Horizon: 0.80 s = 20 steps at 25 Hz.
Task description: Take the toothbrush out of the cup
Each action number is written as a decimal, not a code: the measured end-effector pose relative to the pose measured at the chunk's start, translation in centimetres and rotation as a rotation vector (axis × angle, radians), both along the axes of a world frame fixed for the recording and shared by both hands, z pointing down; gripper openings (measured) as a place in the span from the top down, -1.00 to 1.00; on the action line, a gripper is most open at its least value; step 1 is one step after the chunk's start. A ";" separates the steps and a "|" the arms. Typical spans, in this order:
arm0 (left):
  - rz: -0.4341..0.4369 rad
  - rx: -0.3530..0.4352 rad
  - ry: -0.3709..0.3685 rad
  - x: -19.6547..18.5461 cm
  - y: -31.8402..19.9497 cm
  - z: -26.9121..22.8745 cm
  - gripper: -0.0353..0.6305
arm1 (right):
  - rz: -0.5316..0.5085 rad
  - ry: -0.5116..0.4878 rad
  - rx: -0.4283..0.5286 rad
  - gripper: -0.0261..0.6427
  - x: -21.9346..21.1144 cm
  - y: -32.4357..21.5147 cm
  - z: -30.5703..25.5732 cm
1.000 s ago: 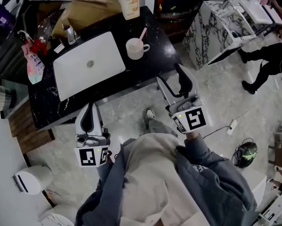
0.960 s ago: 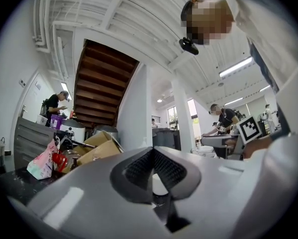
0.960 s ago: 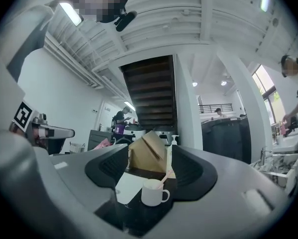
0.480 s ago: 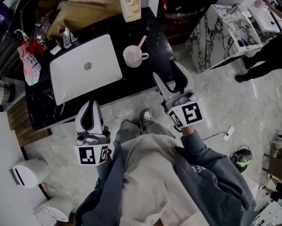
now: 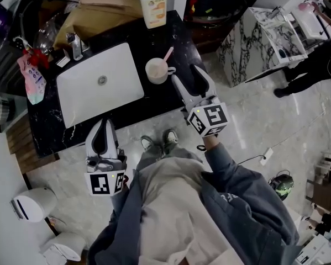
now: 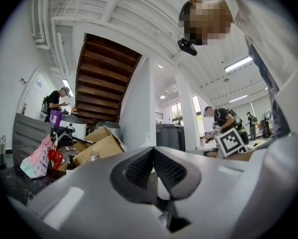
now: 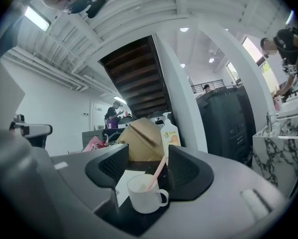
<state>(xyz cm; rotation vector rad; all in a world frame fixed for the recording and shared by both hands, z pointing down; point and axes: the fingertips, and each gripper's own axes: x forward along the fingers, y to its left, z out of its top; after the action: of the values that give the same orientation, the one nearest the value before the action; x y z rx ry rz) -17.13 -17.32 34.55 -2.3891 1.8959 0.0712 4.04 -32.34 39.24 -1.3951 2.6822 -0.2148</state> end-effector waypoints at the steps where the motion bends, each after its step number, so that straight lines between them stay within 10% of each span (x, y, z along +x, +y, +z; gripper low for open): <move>1: -0.006 -0.002 -0.001 -0.3 0.0 0.0 0.72 | 0.007 0.000 -0.005 0.17 -0.2 -0.6 0.3; 20: 0.019 -0.048 -0.078 -0.9 -5.6 2.2 0.72 | 0.025 -0.022 -0.180 0.24 -3.3 -8.5 5.7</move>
<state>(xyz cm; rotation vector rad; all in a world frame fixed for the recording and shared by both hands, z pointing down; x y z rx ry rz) -18.05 -22.97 36.74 -2.4027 1.8614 -0.0660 0.71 -40.87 44.94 -1.4628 2.6831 -0.4770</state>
